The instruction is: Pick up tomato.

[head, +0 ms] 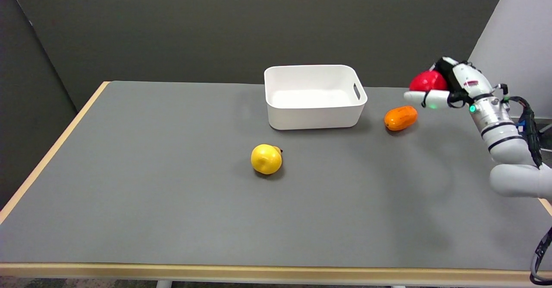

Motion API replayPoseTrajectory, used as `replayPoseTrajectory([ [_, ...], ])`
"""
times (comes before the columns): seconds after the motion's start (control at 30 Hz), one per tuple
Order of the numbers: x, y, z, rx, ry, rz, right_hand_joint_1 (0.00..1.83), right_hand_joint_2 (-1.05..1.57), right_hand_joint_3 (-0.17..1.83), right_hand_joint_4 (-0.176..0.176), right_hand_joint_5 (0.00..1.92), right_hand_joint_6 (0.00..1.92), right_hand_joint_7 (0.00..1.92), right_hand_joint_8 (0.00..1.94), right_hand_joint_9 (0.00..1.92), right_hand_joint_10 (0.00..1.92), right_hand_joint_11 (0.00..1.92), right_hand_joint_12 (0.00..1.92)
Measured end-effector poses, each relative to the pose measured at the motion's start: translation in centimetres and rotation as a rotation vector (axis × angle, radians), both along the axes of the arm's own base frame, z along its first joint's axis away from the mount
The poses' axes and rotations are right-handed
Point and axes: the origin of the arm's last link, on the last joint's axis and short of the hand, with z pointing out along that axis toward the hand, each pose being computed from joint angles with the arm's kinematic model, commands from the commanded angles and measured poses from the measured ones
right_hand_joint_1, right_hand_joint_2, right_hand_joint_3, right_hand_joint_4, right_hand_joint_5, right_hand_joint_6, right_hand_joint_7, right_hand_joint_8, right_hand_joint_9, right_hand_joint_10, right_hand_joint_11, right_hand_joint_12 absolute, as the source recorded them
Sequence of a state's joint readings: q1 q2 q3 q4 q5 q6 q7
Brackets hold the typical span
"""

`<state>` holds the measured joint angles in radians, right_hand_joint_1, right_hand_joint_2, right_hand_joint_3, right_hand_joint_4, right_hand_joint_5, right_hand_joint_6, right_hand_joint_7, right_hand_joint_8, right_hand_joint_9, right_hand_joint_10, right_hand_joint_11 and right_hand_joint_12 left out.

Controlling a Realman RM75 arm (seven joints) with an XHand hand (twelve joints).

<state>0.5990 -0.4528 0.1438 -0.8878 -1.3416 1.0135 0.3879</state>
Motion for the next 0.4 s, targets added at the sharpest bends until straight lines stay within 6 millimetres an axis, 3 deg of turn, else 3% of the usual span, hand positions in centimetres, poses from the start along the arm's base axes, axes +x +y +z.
replayPoseTrajectory([
  [0.4, 4.9, -3.1, -4.5, 0.181, -0.066, 0.185, 1.34, 1.04, 0.38, -0.121, 0.62, 1.53, 0.82, 1.29, 0.83, 1.49, 0.93, 1.74],
])
